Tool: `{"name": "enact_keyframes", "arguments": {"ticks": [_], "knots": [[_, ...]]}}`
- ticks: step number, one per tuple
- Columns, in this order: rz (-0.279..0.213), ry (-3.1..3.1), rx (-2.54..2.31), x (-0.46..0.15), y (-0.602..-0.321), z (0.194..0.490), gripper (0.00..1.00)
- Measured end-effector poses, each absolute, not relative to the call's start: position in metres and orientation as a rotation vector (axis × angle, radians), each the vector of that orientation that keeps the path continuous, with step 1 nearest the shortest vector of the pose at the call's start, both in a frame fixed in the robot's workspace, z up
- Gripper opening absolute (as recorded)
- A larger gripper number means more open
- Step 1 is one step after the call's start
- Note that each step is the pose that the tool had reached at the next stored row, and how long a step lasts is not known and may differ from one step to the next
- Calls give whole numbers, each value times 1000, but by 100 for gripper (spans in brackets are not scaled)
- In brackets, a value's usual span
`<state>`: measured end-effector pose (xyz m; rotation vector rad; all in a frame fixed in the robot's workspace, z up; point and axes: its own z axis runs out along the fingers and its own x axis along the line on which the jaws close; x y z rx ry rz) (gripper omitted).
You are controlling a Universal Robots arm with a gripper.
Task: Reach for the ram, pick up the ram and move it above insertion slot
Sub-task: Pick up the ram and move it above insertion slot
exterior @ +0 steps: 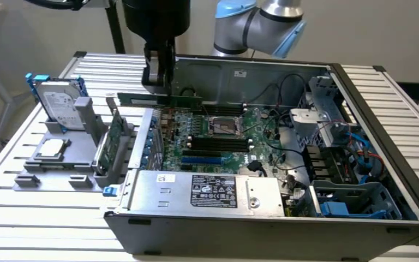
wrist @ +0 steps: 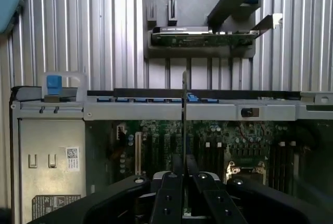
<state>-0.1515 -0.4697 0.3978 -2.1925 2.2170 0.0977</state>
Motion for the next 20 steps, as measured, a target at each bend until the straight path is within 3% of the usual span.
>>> {"name": "enact_keyframes", "arguments": {"ticks": [20], "knots": [[98,2217,-2193,-88,-420,385,14]]}}
